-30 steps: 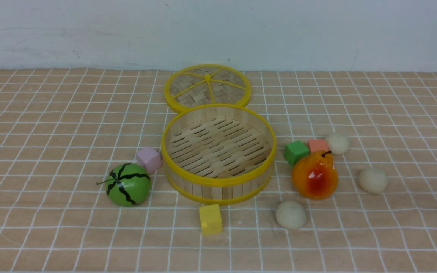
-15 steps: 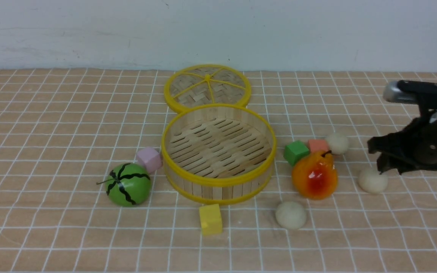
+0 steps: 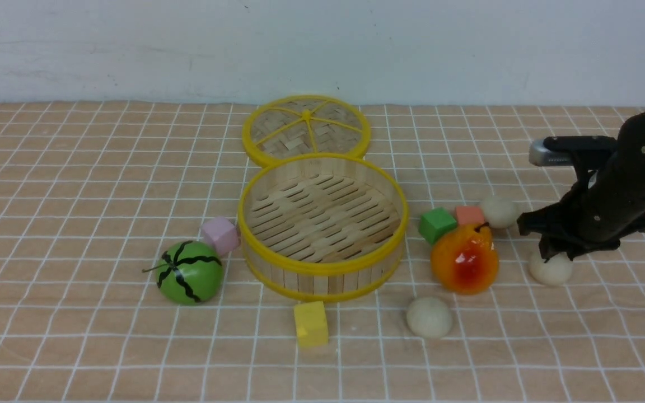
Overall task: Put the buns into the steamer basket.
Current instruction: Use the right arm to grab a steamed stuffed bun, then use the right arm to put the steamed stuffed bun into the steamer, then use the right arm to grab a steamed stuffed bun
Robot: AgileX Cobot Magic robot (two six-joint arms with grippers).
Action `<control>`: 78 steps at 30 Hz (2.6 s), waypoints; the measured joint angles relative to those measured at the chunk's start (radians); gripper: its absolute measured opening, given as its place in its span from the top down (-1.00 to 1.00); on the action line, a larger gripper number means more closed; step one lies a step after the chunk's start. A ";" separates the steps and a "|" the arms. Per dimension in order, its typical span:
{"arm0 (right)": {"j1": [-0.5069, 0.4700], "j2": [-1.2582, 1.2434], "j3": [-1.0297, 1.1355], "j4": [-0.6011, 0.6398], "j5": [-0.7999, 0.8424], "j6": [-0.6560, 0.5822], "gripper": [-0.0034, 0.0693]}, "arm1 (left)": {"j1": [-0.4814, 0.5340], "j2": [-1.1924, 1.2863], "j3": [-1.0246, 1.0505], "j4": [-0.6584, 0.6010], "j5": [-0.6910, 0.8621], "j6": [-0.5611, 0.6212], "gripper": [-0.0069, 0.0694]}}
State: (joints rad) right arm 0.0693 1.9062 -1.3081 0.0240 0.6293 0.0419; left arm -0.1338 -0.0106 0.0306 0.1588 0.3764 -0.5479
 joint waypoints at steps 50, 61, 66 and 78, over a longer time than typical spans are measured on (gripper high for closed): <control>0.468 0.255 -0.446 0.176 -0.181 -0.049 0.84 | 0.000 0.000 0.000 0.000 0.000 0.000 0.19; 0.468 0.287 -0.448 0.153 -0.188 -0.049 0.06 | 0.000 0.000 0.000 0.000 0.000 0.000 0.19; 0.468 0.253 -0.448 0.114 -0.150 -0.049 -0.15 | 0.000 0.000 0.000 0.000 0.000 0.000 0.19; 0.410 -0.063 -0.407 -0.048 0.123 -0.042 -0.18 | 0.000 0.000 0.000 0.000 0.000 0.000 0.19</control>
State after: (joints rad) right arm 0.4791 1.8429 -1.7150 -0.0245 0.7526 0.0000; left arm -0.1338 -0.0106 0.0306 0.1588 0.3764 -0.5479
